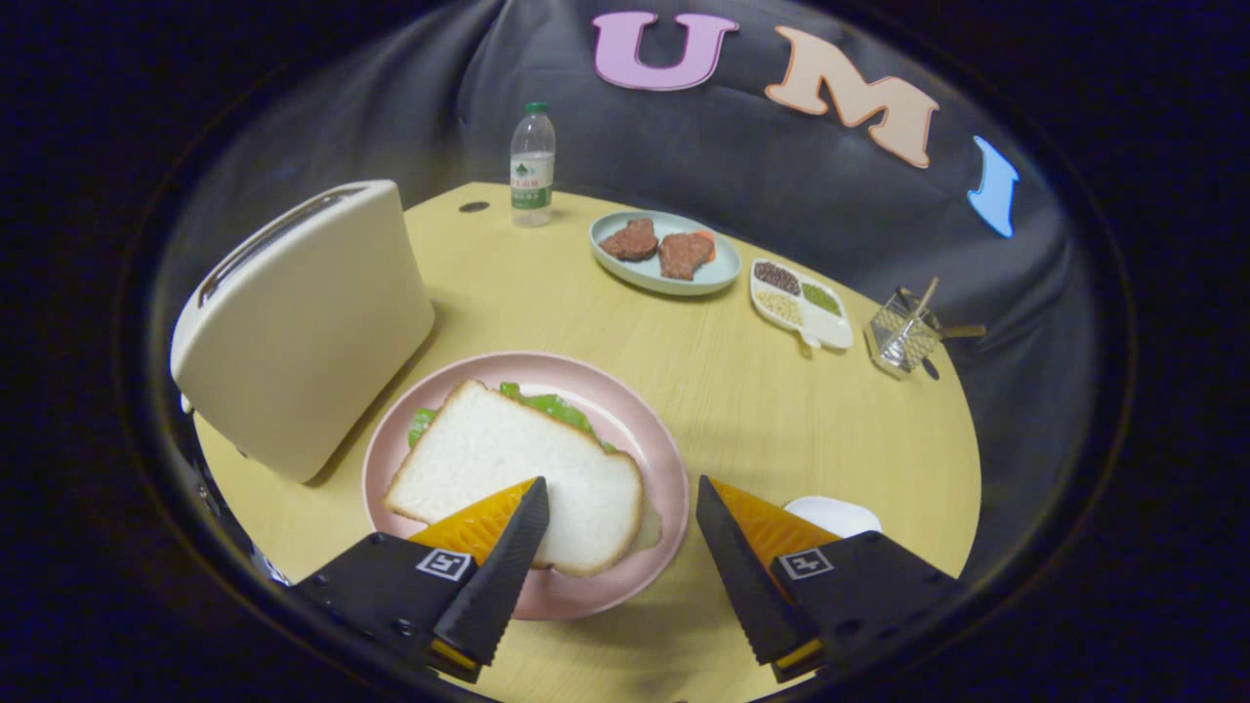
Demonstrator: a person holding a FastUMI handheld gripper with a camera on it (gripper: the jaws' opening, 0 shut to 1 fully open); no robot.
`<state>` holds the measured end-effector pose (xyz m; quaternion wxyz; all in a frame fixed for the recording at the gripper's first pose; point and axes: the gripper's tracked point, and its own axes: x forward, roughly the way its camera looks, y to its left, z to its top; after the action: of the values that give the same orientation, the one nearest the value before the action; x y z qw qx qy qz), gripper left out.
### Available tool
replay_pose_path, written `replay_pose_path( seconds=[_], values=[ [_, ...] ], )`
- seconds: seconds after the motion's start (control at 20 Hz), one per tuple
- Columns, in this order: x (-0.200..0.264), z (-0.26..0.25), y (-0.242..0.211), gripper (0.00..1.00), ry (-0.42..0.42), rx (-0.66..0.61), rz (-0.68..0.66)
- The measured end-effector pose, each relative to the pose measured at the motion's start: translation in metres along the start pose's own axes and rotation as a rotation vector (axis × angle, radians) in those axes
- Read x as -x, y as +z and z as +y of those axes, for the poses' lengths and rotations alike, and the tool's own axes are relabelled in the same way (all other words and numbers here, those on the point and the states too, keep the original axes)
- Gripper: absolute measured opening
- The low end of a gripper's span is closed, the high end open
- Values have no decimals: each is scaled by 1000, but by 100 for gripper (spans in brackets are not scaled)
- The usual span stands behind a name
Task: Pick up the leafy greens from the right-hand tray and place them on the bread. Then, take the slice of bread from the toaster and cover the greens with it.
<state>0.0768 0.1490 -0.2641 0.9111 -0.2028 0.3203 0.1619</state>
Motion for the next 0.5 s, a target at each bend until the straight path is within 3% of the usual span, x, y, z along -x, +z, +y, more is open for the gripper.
replay_pose_path(
  seconds=[0.3,0.5],
  values=[
    [68,-47,85,100,-100,-204,-406],
    [133,-88,126,99,-93,-291,-581]
  ],
)
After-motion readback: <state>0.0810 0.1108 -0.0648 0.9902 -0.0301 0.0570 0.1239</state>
